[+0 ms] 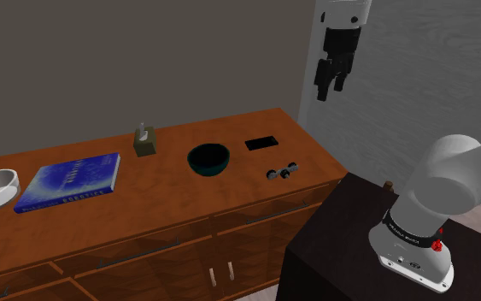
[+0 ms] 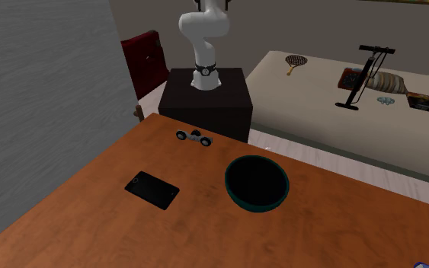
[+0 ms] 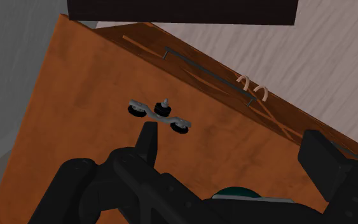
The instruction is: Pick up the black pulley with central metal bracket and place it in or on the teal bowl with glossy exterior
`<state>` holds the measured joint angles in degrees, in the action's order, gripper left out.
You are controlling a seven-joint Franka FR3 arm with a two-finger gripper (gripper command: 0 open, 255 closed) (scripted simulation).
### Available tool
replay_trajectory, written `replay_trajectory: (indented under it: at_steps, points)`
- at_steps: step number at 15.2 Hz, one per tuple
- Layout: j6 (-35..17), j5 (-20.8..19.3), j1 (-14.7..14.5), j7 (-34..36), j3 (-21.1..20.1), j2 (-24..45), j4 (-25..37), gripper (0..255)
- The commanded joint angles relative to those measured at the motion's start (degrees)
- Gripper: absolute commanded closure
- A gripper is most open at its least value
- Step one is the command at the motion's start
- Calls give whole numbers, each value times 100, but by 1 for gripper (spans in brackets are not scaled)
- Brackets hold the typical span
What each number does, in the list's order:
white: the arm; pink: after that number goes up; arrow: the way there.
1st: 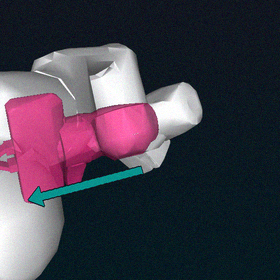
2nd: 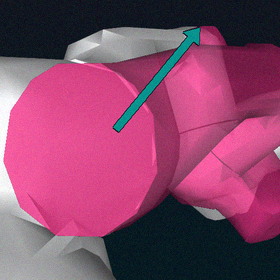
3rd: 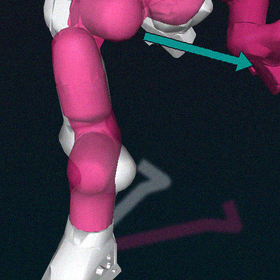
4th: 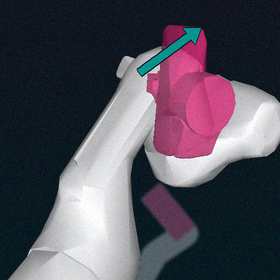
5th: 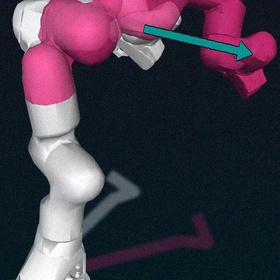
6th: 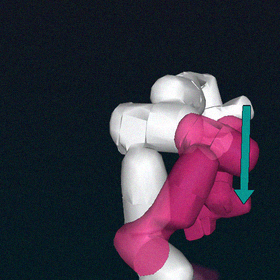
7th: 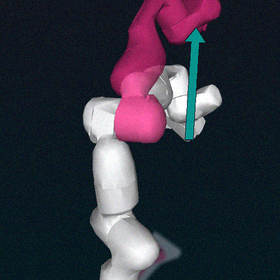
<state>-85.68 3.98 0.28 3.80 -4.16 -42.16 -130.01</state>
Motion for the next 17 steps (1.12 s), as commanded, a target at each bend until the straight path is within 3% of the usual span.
replay_trajectory:
  at_steps: [1,10,17]
  points:
    - [0,0,0,0,0,0,0,0]
    - [-2120,37,155,-67,152,-154,-1875,0]
    - [-4046,120,274,-169,275,435,-2907,0]
